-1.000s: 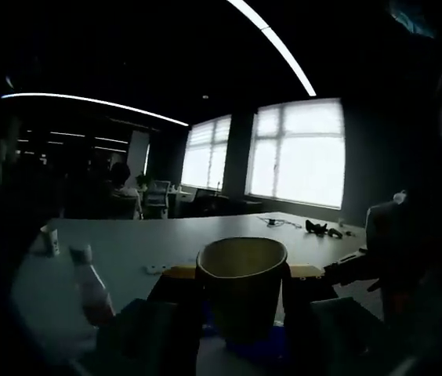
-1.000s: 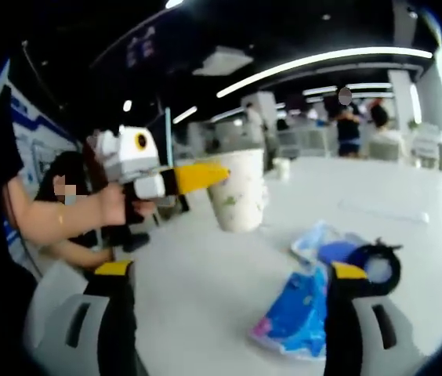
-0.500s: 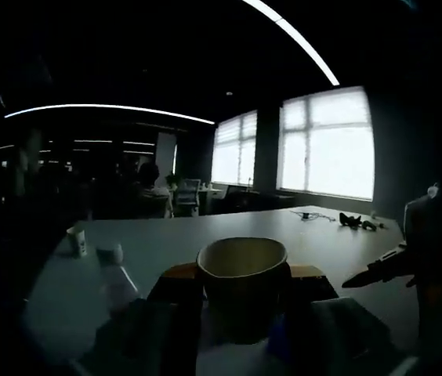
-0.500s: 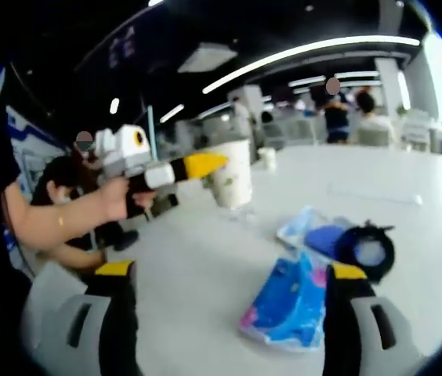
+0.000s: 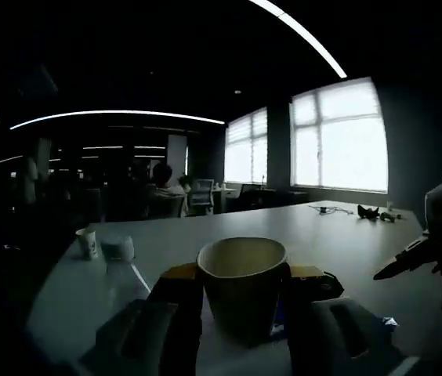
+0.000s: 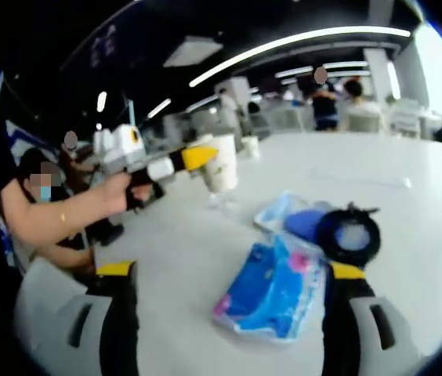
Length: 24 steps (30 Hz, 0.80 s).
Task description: Arrange the tabletop items into an orderly group along one side of the table until the central work area is clear of visible clutter.
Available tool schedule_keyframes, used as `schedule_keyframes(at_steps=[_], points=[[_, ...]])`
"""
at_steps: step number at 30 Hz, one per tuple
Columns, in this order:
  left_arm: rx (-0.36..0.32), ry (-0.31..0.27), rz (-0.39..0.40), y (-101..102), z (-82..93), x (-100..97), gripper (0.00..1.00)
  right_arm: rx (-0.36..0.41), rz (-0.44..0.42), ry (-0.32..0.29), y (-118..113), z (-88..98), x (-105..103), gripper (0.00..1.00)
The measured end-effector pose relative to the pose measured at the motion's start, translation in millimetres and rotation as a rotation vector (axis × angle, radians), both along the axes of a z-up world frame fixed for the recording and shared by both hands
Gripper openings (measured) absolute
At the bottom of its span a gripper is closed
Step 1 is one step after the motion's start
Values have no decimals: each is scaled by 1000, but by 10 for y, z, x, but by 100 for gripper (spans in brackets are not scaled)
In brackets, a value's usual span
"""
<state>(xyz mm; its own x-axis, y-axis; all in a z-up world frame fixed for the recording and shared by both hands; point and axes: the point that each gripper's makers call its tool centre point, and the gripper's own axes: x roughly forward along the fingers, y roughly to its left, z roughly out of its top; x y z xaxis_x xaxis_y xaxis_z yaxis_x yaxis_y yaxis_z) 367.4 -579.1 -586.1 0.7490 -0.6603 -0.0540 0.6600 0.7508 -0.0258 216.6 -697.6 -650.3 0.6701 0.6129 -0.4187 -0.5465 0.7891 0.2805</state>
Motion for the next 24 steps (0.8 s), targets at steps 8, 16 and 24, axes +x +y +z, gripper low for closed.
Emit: schedule_keyframes(at_steps=[8,16,24], points=[[23,11,40,-5,-192,178,38,-2,-31,29,-123,-130,47,95],[39,14,96,29,-363,308,38,2,-62,46,-219,-208,85,95],[59,11,162,73,-524,454,38,5,-80,63,-264,-291,94,94]])
